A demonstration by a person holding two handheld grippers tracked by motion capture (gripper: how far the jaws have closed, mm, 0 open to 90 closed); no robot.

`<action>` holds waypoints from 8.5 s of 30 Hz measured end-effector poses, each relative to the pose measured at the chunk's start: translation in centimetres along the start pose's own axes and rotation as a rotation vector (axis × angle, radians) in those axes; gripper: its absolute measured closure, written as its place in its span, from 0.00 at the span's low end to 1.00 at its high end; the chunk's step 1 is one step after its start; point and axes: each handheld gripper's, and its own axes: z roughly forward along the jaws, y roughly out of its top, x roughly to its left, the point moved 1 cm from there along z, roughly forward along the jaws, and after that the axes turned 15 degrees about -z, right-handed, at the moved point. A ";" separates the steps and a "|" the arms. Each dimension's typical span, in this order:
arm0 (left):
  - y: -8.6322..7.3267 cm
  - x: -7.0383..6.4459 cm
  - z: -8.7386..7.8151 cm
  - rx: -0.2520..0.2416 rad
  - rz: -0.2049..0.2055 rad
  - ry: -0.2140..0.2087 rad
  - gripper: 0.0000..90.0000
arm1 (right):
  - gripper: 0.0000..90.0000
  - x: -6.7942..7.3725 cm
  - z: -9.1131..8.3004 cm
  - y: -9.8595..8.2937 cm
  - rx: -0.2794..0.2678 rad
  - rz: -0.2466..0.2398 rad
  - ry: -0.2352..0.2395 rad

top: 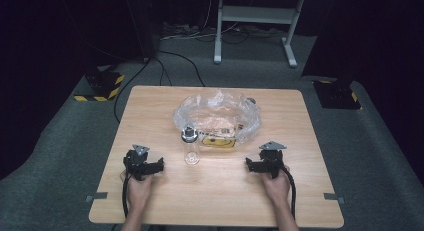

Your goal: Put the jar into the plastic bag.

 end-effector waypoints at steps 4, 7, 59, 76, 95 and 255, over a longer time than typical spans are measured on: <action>0.0 0.0 0.0 0.000 0.000 0.000 0.08 | 0.11 0.0 0.0 0.0 0.000 0.000 0.000; -0.1 -0.1 -0.1 -0.001 -0.001 0.002 0.08 | 0.11 0.0 0.0 0.0 0.000 0.001 0.000; 1.2 -8.3 -4.2 -0.018 0.164 -0.331 0.09 | 0.11 0.0 0.0 0.0 0.000 0.002 0.002; 3.0 -11.1 -2.9 -0.059 0.170 -0.361 0.14 | 0.11 0.0 0.0 0.0 -0.001 0.000 0.002; 4.0 -12.4 -2.2 -0.104 0.178 -0.342 0.34 | 0.11 0.0 0.0 0.0 0.000 0.004 0.002; 13.3 -16.6 3.5 -0.054 0.240 -0.301 0.24 | 0.11 0.1 0.0 0.0 0.002 0.005 -0.001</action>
